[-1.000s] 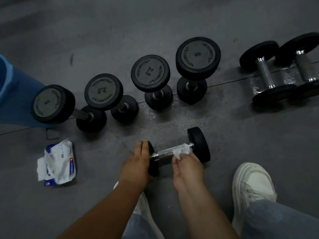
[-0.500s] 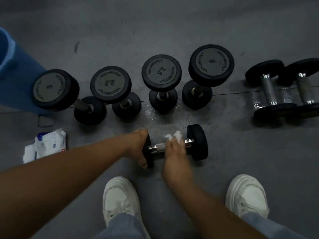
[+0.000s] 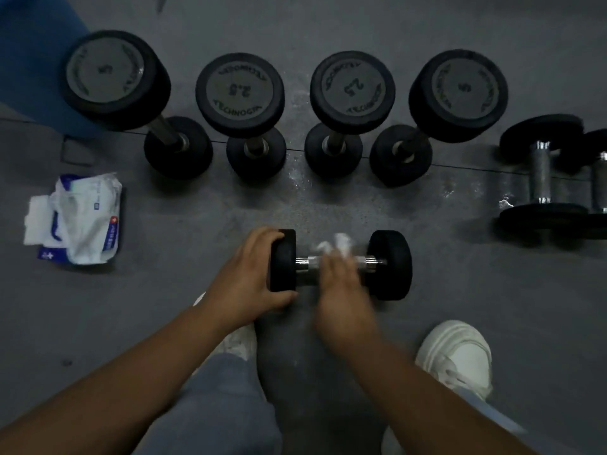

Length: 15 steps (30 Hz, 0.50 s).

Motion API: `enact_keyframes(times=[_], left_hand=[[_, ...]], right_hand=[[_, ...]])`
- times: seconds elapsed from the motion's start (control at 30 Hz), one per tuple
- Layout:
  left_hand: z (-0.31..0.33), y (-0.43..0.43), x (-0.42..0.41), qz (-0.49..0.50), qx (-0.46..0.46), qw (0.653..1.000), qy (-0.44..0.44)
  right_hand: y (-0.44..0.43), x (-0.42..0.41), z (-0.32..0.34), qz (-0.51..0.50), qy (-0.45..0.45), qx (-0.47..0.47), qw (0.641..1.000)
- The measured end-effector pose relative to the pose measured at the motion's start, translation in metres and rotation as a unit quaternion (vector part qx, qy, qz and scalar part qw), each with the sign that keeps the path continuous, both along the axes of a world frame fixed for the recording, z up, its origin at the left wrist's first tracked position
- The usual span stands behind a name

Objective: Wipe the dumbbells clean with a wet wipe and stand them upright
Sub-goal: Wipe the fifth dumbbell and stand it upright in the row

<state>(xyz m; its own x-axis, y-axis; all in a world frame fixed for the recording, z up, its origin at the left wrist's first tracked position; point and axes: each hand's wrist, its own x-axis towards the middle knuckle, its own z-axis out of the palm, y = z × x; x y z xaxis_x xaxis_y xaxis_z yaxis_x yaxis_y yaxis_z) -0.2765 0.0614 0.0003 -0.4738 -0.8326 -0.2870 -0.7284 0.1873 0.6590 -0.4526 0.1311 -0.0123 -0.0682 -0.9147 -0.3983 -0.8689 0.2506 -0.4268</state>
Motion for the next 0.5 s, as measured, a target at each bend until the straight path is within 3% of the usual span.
enact_keyframes(times=[0.07, 0.17, 0.3, 0.4, 0.43, 0.5], left_hand=[[0.007, 0.010, 0.003, -0.028, -0.016, 0.999, -0.028], [0.006, 0.024, 0.005, -0.091, -0.020, 0.992, -0.081], [0.000, 0.034, 0.009, -0.185, 0.014, 0.973, -0.138], [0.000, 0.042, 0.012, -0.214, 0.020, 0.966, -0.141], [0.000, 0.044, 0.012, -0.221, 0.025, 0.965, -0.136], [0.000, 0.049, 0.014, -0.228, 0.042, 0.965, -0.124]], right_hand=[[0.018, 0.004, 0.001, 0.053, -0.020, -0.007, 0.998], [0.032, -0.002, 0.001, -0.049, 0.024, 0.052, 0.997], [0.058, 0.018, 0.013, 0.071, -0.030, 0.056, 0.995], [0.070, 0.006, 0.012, -0.057, 0.031, 0.086, 0.994], [0.076, 0.012, 0.015, -0.059, 0.041, 0.078, 0.994], [0.088, 0.026, 0.016, 0.046, 0.009, 0.067, 0.997]])
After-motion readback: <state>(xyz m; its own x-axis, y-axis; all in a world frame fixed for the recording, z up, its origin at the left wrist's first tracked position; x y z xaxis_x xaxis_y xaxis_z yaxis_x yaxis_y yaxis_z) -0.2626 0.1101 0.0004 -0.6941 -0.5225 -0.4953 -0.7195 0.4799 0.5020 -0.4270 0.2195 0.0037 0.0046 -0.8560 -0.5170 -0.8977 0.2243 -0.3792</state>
